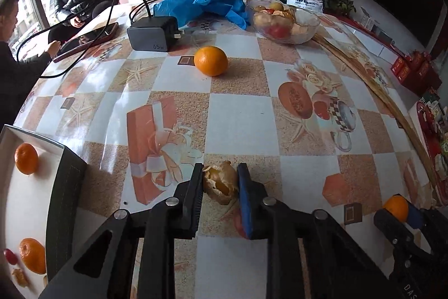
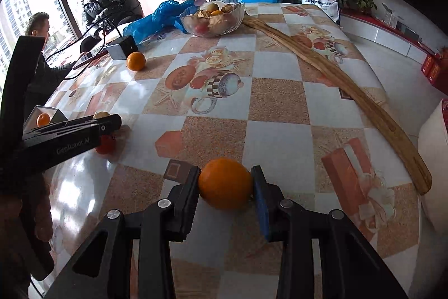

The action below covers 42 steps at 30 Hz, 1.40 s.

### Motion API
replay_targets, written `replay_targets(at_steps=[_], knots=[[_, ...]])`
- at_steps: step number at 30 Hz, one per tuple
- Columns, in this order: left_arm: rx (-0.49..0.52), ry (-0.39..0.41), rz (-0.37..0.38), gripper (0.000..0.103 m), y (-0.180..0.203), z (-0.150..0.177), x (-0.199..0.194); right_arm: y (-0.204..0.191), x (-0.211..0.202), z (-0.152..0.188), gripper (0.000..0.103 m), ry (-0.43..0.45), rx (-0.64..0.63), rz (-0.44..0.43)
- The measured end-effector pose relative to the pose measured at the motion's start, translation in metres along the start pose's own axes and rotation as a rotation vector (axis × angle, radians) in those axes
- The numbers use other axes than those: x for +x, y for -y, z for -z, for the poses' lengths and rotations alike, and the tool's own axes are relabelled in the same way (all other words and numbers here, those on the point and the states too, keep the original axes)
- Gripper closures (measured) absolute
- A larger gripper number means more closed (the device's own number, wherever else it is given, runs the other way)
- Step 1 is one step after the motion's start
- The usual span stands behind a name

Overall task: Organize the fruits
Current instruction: 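Hold the orange in the right tool while the left holds the dried fruit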

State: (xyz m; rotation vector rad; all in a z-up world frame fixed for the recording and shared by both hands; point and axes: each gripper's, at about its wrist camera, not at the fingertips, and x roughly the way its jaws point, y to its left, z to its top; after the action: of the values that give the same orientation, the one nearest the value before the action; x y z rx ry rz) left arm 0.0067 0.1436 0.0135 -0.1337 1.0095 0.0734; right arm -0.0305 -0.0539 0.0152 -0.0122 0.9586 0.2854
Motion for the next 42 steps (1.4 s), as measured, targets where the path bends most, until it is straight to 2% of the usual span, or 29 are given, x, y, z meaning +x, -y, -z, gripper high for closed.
replay_targets(at_steps=[3,8,14,17,19,24,42], knots=[[-0.058,0.07,-0.012,0.077,-0.015,0.009,-0.021,-0.003,-0.007,0.011,0.065,-0.001,0.001,-0.005],[-0.04,0.18,-0.081,0.077,-0.031,0.049,-0.071,-0.013,-0.023,0.035,0.065,0.023,-0.005,0.009],[-0.047,0.162,-0.104,0.077,-0.035,0.12,-0.095,-0.027,-0.035,0.067,0.065,0.067,-0.003,0.059],[-0.043,0.173,-0.117,0.077,-0.031,0.138,-0.092,-0.036,-0.041,0.076,0.065,0.09,-0.034,0.079],[-0.056,0.159,-0.097,0.076,-0.032,0.142,-0.085,-0.037,-0.043,0.078,0.065,0.096,-0.038,0.085],[-0.018,0.19,-0.109,0.076,-0.025,0.145,-0.084,-0.034,-0.041,0.077,0.065,0.097,-0.017,0.085],[0.009,0.196,-0.119,0.076,-0.021,0.146,-0.083,-0.038,-0.039,0.078,0.065,0.086,-0.022,0.095]])
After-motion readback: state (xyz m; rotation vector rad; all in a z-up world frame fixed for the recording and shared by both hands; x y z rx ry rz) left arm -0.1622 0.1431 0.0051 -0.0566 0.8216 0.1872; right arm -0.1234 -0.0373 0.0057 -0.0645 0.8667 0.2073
